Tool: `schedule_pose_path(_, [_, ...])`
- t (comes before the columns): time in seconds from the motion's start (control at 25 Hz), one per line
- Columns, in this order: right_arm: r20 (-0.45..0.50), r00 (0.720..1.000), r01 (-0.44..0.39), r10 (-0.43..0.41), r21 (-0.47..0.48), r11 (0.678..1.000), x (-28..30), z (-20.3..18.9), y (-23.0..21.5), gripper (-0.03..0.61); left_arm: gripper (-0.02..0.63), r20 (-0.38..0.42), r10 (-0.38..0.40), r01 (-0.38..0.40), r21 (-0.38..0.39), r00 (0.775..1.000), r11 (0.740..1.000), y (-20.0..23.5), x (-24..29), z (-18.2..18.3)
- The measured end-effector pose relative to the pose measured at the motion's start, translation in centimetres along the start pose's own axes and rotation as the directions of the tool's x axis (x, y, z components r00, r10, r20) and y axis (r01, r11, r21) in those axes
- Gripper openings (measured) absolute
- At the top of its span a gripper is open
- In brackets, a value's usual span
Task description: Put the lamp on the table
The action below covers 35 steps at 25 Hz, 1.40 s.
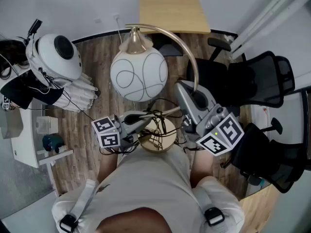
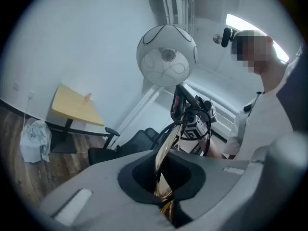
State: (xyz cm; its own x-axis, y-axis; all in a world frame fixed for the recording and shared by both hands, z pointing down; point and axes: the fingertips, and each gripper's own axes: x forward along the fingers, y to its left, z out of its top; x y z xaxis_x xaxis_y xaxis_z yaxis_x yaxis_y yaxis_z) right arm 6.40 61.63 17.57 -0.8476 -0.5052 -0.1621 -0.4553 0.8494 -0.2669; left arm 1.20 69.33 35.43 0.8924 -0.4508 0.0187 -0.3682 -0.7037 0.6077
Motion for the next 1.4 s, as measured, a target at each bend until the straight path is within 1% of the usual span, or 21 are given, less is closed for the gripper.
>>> schedule_pose_path(0.44, [0.018, 1.0, -0.001, 0.001, -0.009, 1.0, -2.7, 1.2, -1.8, 0.002, 0.005, 0.007, 0.004, -0.004, -0.01, 1.0, 1.0, -1.2, 3.4, -0.8])
schedule_pose_path(0.76, [0.018, 1.0, -0.02, 0.02, 0.011, 1.0, -4.4, 2.1, -3.8, 0.002, 0.005, 0.014, 0.042, -0.042, 0.015, 0.999, 0.999, -1.5, 6.1, -0.8])
schedule_pose_path(1.08, [0.007, 0.999, -0.035, 0.035, 0.017, 0.999, -3.3, 2.4, -6.0, 0.002, 0.005, 0.015, 0.073, -0.074, 0.025, 0.997, 0.997, 0.3, 7.2, 0.4])
schedule_pose_path(1.4, [-0.012, 1.0, -0.019, 0.019, 0.002, 1.0, 0.7, 1.9, -8.4, 0.002, 0.005, 0.017, 0.066, -0.067, 0.037, 0.998, 0.997, 4.2, 6.9, 3.0])
